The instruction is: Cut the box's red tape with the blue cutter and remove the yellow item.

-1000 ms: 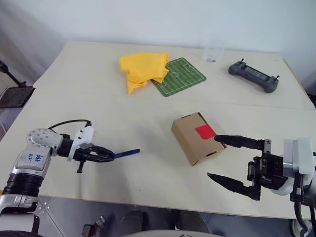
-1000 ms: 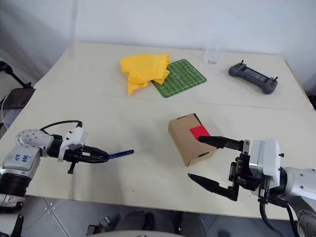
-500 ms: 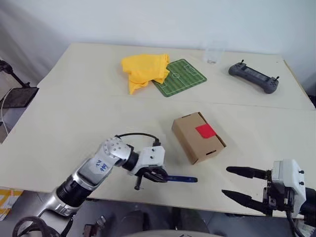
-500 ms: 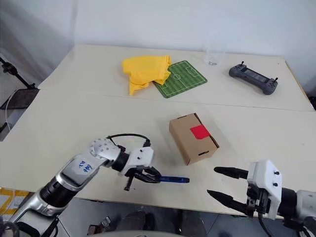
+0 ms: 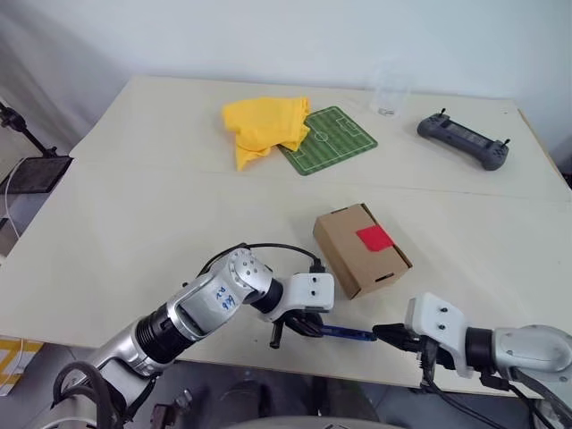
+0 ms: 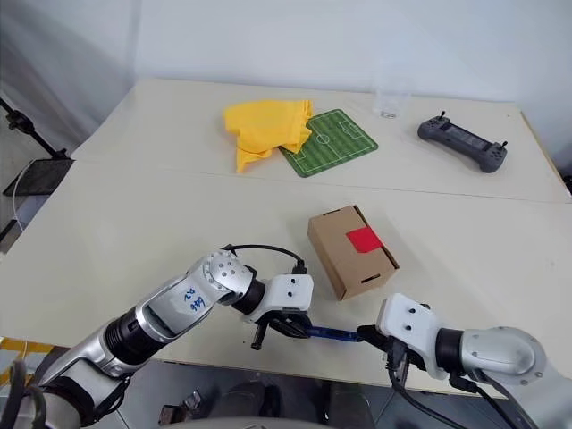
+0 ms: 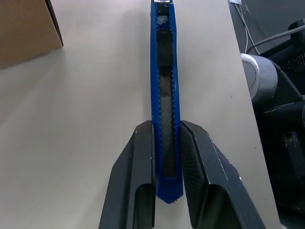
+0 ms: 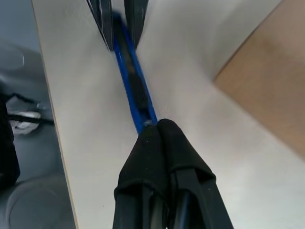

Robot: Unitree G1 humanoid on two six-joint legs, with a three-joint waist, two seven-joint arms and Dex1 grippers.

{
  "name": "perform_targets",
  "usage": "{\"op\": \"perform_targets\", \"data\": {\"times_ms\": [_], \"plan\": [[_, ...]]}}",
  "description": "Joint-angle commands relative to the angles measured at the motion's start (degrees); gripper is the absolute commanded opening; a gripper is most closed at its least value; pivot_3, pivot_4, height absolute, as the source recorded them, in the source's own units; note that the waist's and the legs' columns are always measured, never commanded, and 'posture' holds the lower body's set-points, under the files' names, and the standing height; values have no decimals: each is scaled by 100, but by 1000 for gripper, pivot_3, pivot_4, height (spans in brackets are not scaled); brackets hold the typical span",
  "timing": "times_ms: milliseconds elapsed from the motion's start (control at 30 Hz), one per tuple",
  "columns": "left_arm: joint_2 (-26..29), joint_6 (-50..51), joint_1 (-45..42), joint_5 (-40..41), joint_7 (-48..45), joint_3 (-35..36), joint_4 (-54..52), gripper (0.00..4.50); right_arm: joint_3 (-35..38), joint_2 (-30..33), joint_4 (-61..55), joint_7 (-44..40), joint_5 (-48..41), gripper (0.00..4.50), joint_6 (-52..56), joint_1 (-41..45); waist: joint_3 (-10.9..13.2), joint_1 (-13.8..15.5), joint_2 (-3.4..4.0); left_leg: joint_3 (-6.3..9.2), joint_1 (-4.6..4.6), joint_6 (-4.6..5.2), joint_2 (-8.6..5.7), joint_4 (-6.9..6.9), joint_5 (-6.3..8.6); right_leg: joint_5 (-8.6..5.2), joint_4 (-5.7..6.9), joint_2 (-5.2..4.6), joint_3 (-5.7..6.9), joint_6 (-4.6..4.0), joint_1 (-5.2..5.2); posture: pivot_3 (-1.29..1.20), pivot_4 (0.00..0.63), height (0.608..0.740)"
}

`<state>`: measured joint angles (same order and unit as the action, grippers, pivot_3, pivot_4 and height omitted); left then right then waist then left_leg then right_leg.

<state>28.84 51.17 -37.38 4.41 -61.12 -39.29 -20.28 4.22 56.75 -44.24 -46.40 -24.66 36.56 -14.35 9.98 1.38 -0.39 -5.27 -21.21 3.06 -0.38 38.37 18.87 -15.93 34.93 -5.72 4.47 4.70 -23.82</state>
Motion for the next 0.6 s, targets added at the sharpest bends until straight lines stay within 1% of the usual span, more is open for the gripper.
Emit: {"op": "perform_targets", "data": {"times_ms": [33,133,233,300,600], "plan": [[-122,-6,90,-20,199,-109,69,428,-400,-167,-59,169,-17,28,339,342,0,0,0,2,1,0,0,3,0,0,0,0,1,0,4,0,150,740],[33,-53,101,-54,148,-187,40,428,-510,-255,-71,316,7,28,569,410,1,16,-1,10,-3,2,0,12,1,1,1,0,1,1,6,0,150,740],[68,-64,116,-23,161,-168,49,428,-470,-558,-71,548,-269,28,980,476,-2,5,-6,12,0,3,0,14,3,1,-1,0,1,1,12,0,150,740],[119,-86,132,-25,138,-192,33,428,-524,-517,-90,540,-219,28,1064,449,-3,-1,-5,12,1,2,0,14,4,1,-1,-1,1,2,12,0,150,740],[29,27,91,-32,251,-208,35,428,-686,-273,-106,229,34,28,567,193,-3,1,-5,12,3,2,0,12,4,1,0,0,2,2,13,0,150,740]]}}
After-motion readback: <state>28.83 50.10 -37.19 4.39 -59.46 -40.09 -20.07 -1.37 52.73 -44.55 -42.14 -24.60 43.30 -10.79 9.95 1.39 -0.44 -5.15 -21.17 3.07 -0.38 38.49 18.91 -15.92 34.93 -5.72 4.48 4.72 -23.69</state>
